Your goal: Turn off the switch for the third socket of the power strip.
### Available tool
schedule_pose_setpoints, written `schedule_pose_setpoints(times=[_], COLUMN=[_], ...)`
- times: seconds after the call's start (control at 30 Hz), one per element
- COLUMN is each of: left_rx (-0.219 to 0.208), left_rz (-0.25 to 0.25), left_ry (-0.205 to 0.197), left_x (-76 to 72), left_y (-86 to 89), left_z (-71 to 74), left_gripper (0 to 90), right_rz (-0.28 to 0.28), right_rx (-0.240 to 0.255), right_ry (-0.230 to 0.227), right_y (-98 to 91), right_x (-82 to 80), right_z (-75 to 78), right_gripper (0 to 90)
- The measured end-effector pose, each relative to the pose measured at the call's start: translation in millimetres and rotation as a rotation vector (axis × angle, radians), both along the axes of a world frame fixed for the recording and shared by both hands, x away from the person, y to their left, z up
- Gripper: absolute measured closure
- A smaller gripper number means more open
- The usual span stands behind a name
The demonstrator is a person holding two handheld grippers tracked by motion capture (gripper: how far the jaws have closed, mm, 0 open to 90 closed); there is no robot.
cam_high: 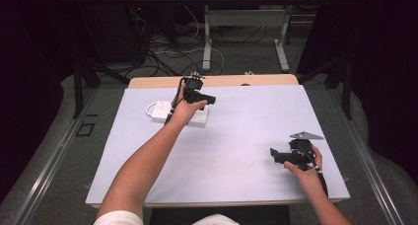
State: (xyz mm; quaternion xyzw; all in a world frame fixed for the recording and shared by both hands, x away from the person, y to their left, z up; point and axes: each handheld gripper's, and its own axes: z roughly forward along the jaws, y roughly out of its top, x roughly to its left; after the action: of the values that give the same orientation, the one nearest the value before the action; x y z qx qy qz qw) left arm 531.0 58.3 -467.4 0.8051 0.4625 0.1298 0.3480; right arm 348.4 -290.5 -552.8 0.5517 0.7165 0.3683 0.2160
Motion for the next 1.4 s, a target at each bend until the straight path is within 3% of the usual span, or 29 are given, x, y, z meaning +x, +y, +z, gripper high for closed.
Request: schedule_pose_setpoints(times=[0.43,0.9,1.33,1.4], left_rx=[-0.03,-0.086,-0.132,-0.121], left_rz=[-0.058,-0.073,-0.088,-0.09], left_ry=[-0.009,-0.041,-0.07,-0.085], left_x=[-20.9,-44.8,-70.8,-75.4], left_y=[6.4,19.4,40.6,43.7], left_z=[20.1,31.7,37.6,38.5], left_gripper=[20.4,0.4,0.3,0.3], right_rz=[0.0,-0.003,0.0,0.003], right_rx=[-0.004,-0.008,-0.005,-0.007], right_ry=[-0.002,-0.001,0.001,-0.002], right_y=[0.5,1.3,2.5,2.4], right_x=[-0.6,-0.8,-1.2,-1.2], right_z=[0.3,0.1,0.0,-0.1], right_gripper=[4.5,4.5,4.5,4.5])
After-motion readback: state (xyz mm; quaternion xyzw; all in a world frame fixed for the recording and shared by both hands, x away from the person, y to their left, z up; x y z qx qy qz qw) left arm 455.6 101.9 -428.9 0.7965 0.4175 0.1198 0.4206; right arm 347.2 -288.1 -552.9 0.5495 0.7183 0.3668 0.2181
